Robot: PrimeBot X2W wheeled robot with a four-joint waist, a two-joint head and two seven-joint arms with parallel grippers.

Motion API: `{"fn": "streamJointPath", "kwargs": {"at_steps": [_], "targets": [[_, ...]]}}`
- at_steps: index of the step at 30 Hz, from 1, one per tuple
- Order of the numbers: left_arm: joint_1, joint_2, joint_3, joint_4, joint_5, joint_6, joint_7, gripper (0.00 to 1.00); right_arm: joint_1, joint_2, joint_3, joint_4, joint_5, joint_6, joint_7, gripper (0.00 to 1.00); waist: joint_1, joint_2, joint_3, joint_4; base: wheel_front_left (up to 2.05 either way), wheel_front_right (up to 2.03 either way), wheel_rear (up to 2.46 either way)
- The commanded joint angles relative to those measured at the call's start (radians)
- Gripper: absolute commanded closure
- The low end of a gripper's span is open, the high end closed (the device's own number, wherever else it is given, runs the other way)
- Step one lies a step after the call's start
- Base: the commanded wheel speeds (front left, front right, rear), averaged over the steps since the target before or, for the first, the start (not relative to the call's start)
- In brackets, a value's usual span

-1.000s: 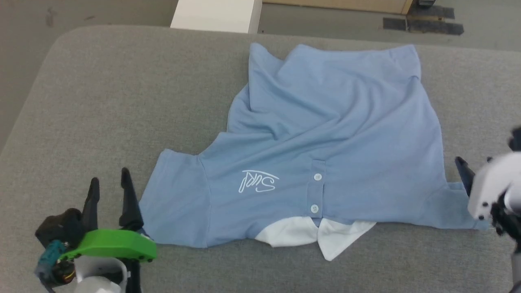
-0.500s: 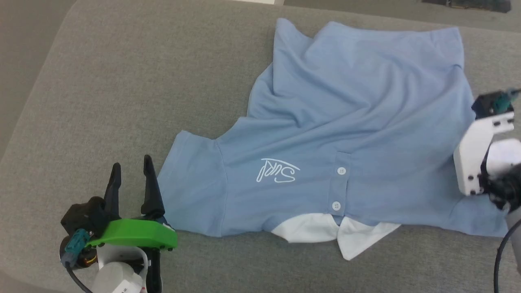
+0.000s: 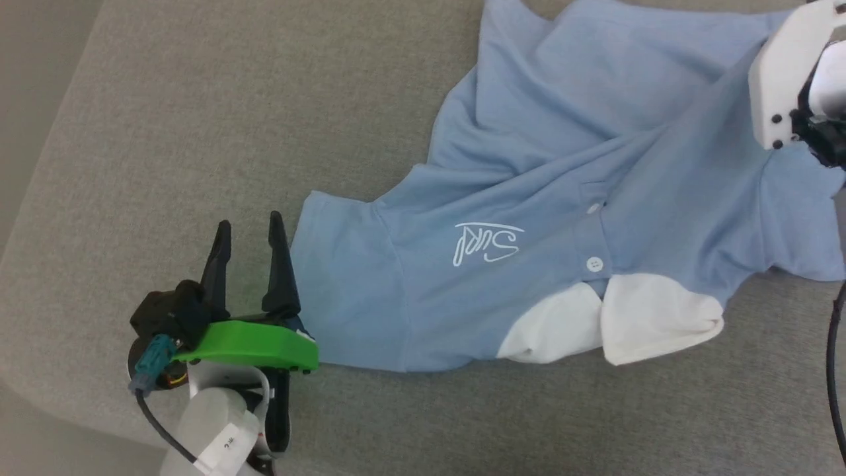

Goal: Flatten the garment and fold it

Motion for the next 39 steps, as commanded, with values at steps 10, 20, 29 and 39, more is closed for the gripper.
{"fn": "streamJointPath", "kwargs": {"at_steps": [10,20,29,39], "targets": [[0.005,0.001,-0.002,0.052,-0.004,0.001,-0.008,0.0,0.035,0.066,-0.095,0.074,0.043,-0.002,-0.183,0.0,0.0,0.0,-0.079,-0.012,0.0,0.0,0.0],[0.056,0.032,-0.001,0.025,-0.008,0.006,0.02,0.0,0.349,-0.011,-0.121,-0.123,0.108,-0.002,-0.101,0.0,0.0,0.0,-0.156,-0.059,0.0,0.0,0.0],[0.078,0.038,-0.008,0.0,-0.016,0.013,0.042,0.0,0.556,0.017,-0.174,-0.271,0.068,-0.002,0.124,0.0,0.0,0.0,-0.14,-0.052,0.0,0.0,0.0],[0.058,0.039,-0.02,0.003,-0.025,0.012,0.059,0.0,0.562,0.0,-0.126,-0.207,0.072,-0.002,0.144,1.0,0.0,0.0,-0.102,-0.027,0.0,0.0,0.0]]}}
